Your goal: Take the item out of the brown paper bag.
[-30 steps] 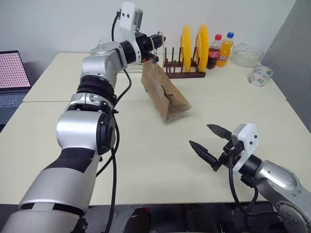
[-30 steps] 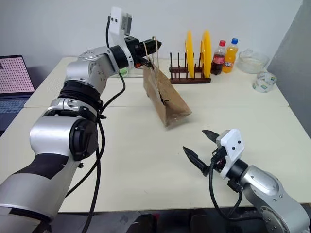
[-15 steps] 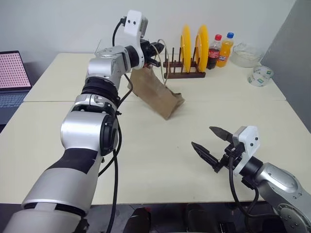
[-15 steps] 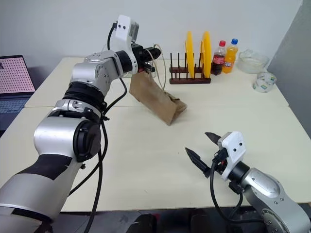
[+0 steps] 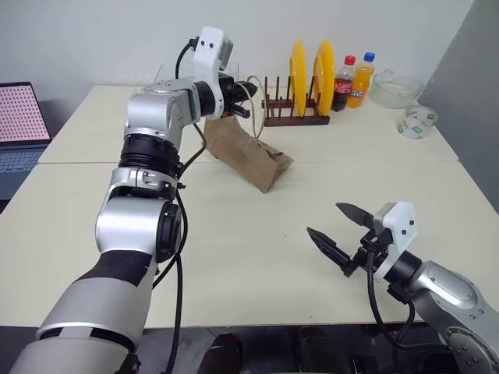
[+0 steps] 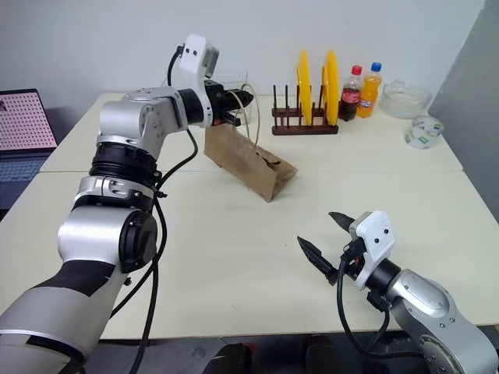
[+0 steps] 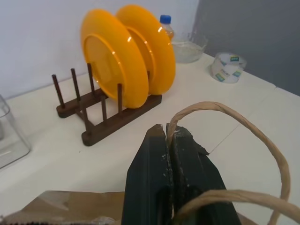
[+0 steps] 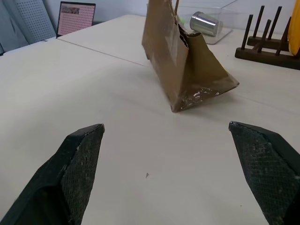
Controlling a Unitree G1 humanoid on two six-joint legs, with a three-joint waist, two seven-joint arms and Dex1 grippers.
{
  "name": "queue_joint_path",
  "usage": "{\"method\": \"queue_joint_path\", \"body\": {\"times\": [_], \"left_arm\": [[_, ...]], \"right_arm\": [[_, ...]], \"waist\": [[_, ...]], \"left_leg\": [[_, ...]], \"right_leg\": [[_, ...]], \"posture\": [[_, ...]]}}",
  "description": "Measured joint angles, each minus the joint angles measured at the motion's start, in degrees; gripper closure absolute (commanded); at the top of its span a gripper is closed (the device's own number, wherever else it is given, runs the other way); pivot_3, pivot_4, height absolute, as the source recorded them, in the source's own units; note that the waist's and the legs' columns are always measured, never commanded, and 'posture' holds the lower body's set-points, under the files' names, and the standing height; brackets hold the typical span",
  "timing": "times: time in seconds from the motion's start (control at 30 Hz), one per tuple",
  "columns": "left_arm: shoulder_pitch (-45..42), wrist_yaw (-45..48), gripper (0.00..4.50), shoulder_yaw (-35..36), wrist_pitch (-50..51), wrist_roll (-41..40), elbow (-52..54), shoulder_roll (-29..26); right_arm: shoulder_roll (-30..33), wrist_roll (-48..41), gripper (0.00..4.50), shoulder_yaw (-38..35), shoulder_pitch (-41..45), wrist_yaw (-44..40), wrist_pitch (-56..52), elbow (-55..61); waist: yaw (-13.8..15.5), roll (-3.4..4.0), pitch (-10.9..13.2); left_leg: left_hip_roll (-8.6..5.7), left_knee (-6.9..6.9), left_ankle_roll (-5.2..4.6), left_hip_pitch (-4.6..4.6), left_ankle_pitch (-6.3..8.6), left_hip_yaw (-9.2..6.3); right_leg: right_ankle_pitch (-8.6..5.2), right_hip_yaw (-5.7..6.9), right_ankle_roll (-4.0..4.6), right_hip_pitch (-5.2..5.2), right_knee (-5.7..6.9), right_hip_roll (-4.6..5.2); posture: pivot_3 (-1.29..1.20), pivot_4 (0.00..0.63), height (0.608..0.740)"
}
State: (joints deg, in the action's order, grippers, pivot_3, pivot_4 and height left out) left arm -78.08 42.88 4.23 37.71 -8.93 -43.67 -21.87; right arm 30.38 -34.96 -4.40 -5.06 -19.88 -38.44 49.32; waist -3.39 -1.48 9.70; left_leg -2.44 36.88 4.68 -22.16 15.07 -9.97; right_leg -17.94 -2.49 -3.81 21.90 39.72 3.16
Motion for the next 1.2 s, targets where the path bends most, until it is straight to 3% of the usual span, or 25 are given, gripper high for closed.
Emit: {"method": "queue_joint_path", "body": {"times": [0.87, 1.2], "left_arm": [[7.73, -1.79, 4.46, -1.09, 9.84, -1.77, 14.20, -1.32], [10.39, -4.64, 4.46, -1.06, 20.86, -5.09, 25.64, -2.15]], "right_arm": [[-0.30, 0.49, 0.00, 1.24, 3.82, -0.24, 0.75, -0.85], [-0.29, 0.64, 0.00, 1.80, 4.48, -1.57, 1.94, -2.22]], "waist": [[0.11, 0.00, 0.00], [0.11, 0.00, 0.00]], "left_leg": [[0.01, 0.05, 0.00, 0.00, 0.00, 0.00], [0.01, 0.06, 0.00, 0.02, 0.00, 0.01]], "right_leg": [[0.00, -0.01, 0.00, 0.02, 0.11, 0.00], [0.00, -0.03, 0.00, 0.04, 0.15, 0.00]], "posture": [[0.00, 0.150, 0.740], [0.00, 0.150, 0.740]]}}
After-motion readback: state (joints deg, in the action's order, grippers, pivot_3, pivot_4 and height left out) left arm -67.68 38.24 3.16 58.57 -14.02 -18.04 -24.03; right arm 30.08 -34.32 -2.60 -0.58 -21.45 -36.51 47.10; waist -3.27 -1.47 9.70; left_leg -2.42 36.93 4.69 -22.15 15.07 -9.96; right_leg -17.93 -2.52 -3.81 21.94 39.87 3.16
